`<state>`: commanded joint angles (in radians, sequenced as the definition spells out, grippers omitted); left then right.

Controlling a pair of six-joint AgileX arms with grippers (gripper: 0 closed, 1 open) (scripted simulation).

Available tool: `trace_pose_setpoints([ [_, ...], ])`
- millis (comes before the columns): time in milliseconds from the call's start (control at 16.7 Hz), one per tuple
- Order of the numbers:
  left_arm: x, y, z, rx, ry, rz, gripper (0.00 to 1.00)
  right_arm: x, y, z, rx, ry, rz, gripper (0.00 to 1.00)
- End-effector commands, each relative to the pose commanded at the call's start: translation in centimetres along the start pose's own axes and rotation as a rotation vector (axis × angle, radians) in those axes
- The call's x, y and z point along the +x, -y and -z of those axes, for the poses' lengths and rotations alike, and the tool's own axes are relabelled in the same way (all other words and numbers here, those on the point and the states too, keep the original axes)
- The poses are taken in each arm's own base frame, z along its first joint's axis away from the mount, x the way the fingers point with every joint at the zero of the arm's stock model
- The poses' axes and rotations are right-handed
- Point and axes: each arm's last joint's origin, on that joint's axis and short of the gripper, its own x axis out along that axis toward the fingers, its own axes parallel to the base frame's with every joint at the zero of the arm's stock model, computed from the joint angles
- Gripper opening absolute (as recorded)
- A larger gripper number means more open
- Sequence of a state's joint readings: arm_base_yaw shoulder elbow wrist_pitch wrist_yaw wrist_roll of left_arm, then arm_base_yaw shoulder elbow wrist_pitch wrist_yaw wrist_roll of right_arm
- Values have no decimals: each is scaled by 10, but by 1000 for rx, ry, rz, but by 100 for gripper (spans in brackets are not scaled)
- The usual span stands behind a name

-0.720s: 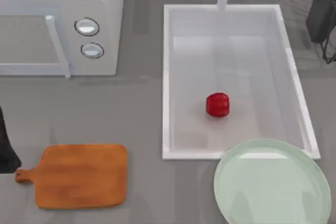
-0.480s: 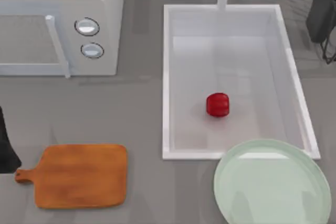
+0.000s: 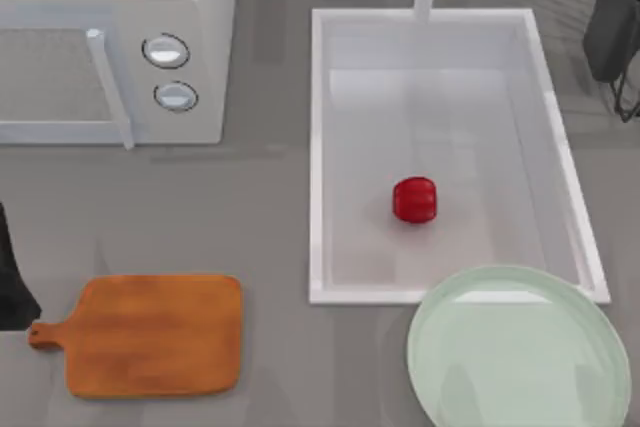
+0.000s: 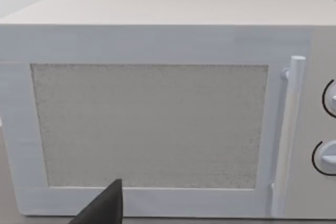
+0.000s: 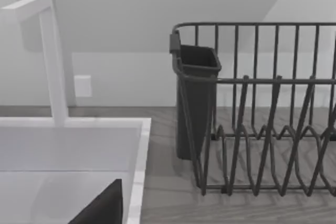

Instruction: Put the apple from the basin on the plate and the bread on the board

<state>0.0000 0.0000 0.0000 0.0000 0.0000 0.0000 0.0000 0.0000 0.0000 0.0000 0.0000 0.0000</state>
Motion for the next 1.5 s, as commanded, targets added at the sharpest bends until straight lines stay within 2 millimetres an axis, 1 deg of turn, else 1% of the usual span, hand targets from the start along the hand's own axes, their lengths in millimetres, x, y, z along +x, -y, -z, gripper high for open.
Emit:
trace_pose_setpoints([
  [720, 0, 0, 0, 0, 0, 0, 100, 0, 0, 0, 0, 0, 0, 100],
  [840, 0, 0, 0, 0, 0, 0, 100, 0, -1, -5, 7, -20, -5, 100],
  [1020, 0, 0, 0, 0, 0, 0, 100, 3, -3, -23, 34, -102, -24, 100],
  [1200, 0, 0, 0, 0, 0, 0, 100, 15, -8, -54, 74, -239, -52, 100],
  [1320, 0, 0, 0, 0, 0, 0, 100, 30, -13, -78, 102, -354, -71, 100],
  [1500, 0, 0, 0, 0, 0, 0, 100, 68, -27, -113, 138, -550, -94, 100],
])
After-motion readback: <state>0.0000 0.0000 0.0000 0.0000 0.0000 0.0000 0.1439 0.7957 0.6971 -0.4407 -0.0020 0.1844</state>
